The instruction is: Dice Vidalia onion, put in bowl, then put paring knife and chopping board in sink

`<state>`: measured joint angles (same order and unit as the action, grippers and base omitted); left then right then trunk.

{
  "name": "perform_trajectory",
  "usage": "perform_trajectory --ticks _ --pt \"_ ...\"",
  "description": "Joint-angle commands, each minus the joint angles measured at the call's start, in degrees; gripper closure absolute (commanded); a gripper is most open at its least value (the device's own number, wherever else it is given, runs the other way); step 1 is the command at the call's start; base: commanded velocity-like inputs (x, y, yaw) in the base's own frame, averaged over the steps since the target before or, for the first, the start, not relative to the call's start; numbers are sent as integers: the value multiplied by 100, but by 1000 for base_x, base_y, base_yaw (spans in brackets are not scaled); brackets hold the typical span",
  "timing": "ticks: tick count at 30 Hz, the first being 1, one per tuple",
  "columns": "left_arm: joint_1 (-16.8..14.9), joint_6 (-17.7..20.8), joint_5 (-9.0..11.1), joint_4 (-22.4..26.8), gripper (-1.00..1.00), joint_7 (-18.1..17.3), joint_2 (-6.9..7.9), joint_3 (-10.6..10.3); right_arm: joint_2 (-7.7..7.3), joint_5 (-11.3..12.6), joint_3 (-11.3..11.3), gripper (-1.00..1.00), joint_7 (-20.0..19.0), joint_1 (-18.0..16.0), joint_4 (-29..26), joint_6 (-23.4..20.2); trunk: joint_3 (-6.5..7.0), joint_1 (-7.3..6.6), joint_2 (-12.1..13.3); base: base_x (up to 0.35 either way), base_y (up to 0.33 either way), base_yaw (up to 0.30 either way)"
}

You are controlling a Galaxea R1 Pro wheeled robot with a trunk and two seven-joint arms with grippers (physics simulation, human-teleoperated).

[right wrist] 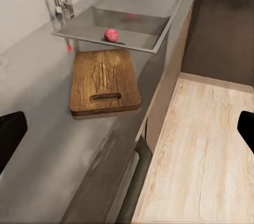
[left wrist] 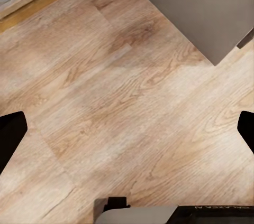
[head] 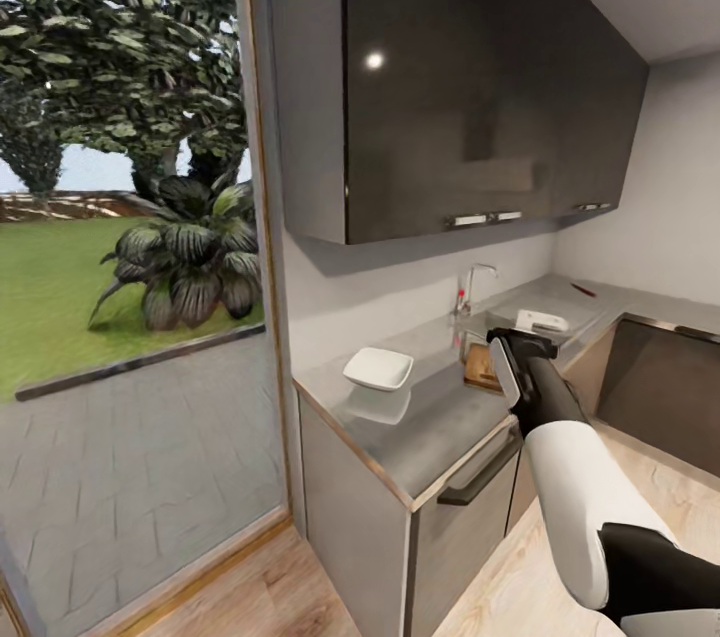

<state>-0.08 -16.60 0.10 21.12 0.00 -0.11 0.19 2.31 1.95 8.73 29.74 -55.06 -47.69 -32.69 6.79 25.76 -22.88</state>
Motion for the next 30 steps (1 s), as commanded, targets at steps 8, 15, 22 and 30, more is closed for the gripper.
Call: perform_trajectory --ticks 8,15,22,30 --pt "-1 -18 -1 -2 -100 0 2 5 97 16 21 -100 24 -4 276 -11 25 2 -4 27 19 -134" --pt "-1 -16 -1 -2 -100 0 2 0 103 16 362 -100 23 -5 361 -10 63 2 -4 180 106 -223" --pt "-1 -18 -1 -8 -100 0 2 -1 121 23 406 -100 19 -5 529 -10 102 2 -4 29 17 -227" --pt "-1 -15 -1 -3 -100 0 -5 -1 217 24 410 -100 23 -5 600 -10 147 2 -4 43 4 -227"
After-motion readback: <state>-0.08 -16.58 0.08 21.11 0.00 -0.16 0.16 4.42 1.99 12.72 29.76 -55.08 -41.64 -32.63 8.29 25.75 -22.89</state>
